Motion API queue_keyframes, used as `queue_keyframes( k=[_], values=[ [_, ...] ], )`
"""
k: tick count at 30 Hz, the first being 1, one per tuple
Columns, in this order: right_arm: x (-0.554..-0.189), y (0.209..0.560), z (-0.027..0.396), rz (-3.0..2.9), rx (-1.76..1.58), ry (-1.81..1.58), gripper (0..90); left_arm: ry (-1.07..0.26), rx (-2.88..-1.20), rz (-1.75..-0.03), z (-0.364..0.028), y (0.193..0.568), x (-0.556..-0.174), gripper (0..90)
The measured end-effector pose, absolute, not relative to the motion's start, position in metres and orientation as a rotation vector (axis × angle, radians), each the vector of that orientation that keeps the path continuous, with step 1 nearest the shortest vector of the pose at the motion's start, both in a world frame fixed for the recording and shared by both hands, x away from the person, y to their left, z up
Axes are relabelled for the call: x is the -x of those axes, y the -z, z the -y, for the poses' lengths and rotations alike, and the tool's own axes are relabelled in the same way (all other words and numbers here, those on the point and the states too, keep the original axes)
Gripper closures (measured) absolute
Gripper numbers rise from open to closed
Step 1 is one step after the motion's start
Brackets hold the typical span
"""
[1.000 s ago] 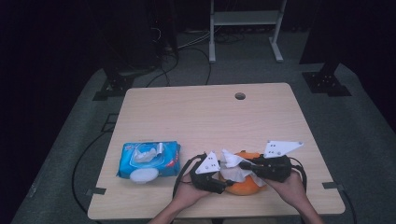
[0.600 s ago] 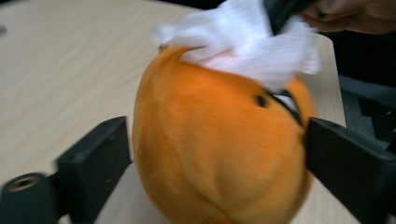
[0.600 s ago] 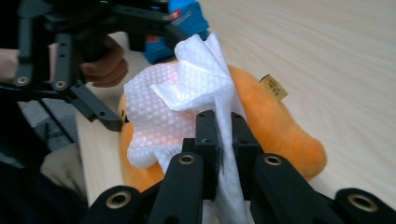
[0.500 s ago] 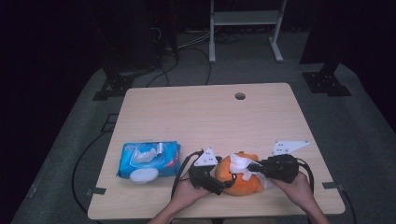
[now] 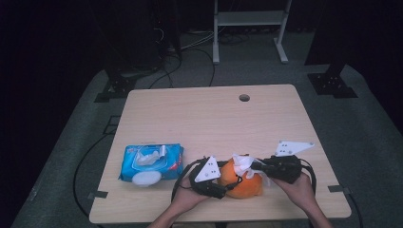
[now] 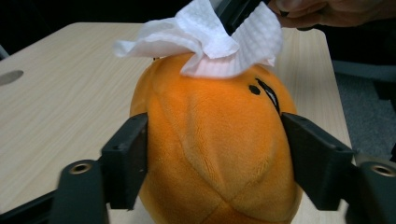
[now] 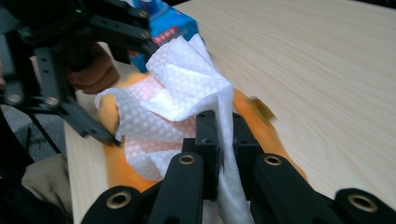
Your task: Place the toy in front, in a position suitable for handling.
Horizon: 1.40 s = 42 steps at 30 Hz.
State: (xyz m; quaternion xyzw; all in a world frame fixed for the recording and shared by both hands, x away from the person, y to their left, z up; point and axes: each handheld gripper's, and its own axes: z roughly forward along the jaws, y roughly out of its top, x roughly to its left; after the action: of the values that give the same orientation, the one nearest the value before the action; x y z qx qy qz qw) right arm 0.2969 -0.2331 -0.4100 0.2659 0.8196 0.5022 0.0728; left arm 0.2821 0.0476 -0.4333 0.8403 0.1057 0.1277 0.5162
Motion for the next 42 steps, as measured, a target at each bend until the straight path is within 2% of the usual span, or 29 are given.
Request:
queue_keyframes(
  k=[3, 5, 6, 9, 10, 14, 20, 23, 26, 31, 33, 36, 37, 39, 42],
  values=[
    [-0.297, 0.414, 0.237, -2.470, -0.811, -1.501, 84.3, -0.271, -2.012, -0.292, -0.047, 0.435, -0.286, 15.9],
    [-0.295, 0.414, 0.234, -2.481, -0.800, -1.490, 84.3, -0.259, -2.010, -0.299, -0.046, 0.437, -0.287, 13.8],
    [-0.294, 0.414, 0.232, -2.485, -0.798, -1.482, 84.3, -0.253, -2.011, -0.298, -0.047, 0.437, -0.287, 16.1],
    [-0.286, 0.404, 0.224, -2.446, -0.719, -1.519, 84.4, -0.252, -2.006, -0.282, -0.049, 0.435, -0.288, 30.6],
    [-0.282, 0.400, 0.219, -2.433, -0.687, -1.529, 84.4, -0.266, -2.008, -0.264, -0.048, 0.434, -0.287, 32.3],
    [-0.274, 0.396, 0.196, -2.418, -0.575, -1.481, 84.4, -0.317, -2.023, -0.218, -0.048, 0.431, -0.281, 34.8],
    [-0.290, 0.406, 0.218, -2.393, -0.749, -1.450, 84.4, -0.304, -1.976, -0.266, -0.062, 0.423, -0.285, 35.6],
    [-0.285, 0.405, 0.218, -2.380, -0.736, -1.506, 84.4, -0.289, -1.973, -0.290, -0.062, 0.424, -0.287, 35.3],
    [-0.276, 0.401, 0.200, -2.401, -0.622, -1.506, 84.3, -0.277, -1.970, -0.307, -0.060, 0.425, -0.288, 32.6],
    [-0.290, 0.413, 0.201, -2.422, -0.685, -1.472, 84.4, -0.253, -1.992, -0.312, -0.059, 0.427, -0.288, 13.0],
    [-0.296, 0.415, 0.206, -2.405, -0.729, -1.468, 84.4, -0.240, -1.994, -0.300, -0.058, 0.427, -0.289, 10.8],
    [-0.302, 0.417, 0.211, -2.392, -0.788, -1.474, 84.3, -0.242, -1.999, -0.300, -0.057, 0.427, -0.288, 14.2],
    [-0.303, 0.418, 0.211, -2.391, -0.794, -1.480, 84.3, -0.250, -1.995, -0.298, -0.057, 0.427, -0.288, 21.4],
    [-0.299, 0.416, 0.210, -2.377, -0.783, -1.474, 84.4, -0.251, -1.997, -0.308, -0.057, 0.427, -0.288, 30.0],
    [-0.285, 0.406, 0.207, -2.325, -0.665, -1.551, 84.5, -0.226, -1.960, -0.367, -0.059, 0.426, -0.291, 34.7]
  ],
)
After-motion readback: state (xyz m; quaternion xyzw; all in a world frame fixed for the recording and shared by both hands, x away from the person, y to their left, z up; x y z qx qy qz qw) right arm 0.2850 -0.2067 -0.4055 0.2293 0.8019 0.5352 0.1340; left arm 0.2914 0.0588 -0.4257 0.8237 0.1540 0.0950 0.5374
